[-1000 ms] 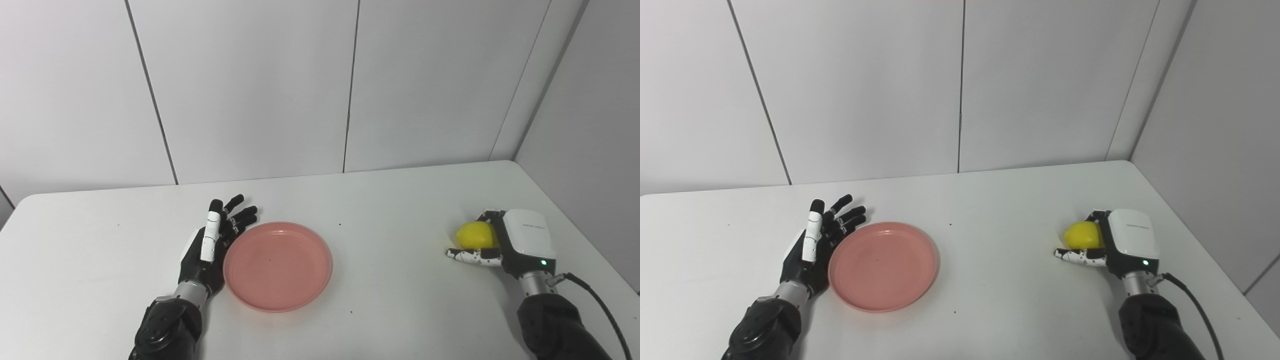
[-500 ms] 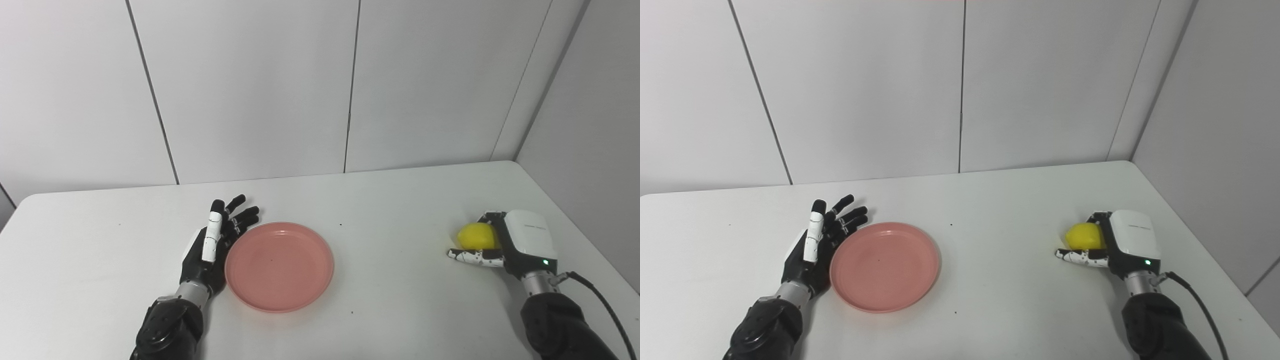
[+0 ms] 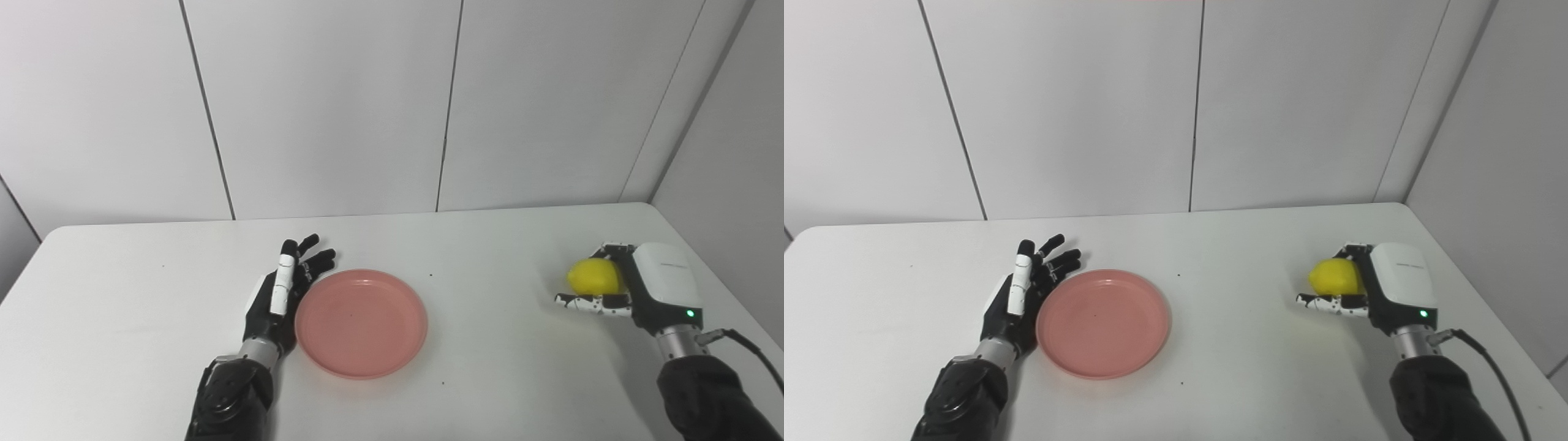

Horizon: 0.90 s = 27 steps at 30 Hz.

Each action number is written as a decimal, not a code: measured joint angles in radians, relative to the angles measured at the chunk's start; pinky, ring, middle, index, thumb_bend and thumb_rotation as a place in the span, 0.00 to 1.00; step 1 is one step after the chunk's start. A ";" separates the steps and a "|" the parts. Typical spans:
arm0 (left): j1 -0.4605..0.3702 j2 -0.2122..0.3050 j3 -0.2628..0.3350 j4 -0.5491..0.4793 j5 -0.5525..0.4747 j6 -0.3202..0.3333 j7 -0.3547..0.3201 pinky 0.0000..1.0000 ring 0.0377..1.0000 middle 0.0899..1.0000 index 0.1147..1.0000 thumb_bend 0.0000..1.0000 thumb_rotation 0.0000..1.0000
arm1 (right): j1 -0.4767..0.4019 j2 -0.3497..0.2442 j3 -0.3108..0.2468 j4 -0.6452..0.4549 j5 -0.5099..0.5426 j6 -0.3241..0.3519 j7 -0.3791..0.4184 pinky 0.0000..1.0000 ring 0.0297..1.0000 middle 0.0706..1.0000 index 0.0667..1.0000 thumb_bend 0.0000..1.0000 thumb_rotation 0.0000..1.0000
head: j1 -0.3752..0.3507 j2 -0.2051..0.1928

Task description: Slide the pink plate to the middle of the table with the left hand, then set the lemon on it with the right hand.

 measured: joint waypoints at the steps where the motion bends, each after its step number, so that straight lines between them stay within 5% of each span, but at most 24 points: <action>1: 0.001 -0.002 0.000 0.002 0.004 -0.005 0.002 1.00 0.84 0.78 0.85 0.93 0.94 | -0.002 0.000 0.000 -0.022 -0.002 0.000 0.007 0.16 0.18 0.22 0.29 0.63 0.46 | 0.003 -0.002; 16: 0.004 -0.085 0.007 0.067 0.003 -0.127 -0.005 0.94 0.83 0.77 0.82 0.90 0.94 | -0.010 0.036 0.025 -0.147 -0.002 -0.128 0.040 0.14 0.16 0.21 0.30 0.62 0.44 | 0.064 -0.015; 27: 0.002 -0.084 0.007 0.078 0.003 -0.146 -0.015 0.96 0.83 0.77 0.82 0.91 0.93 | -0.110 0.133 0.138 -0.193 -0.053 -0.144 0.143 0.14 0.17 0.21 0.30 0.63 0.44 | 0.074 -0.014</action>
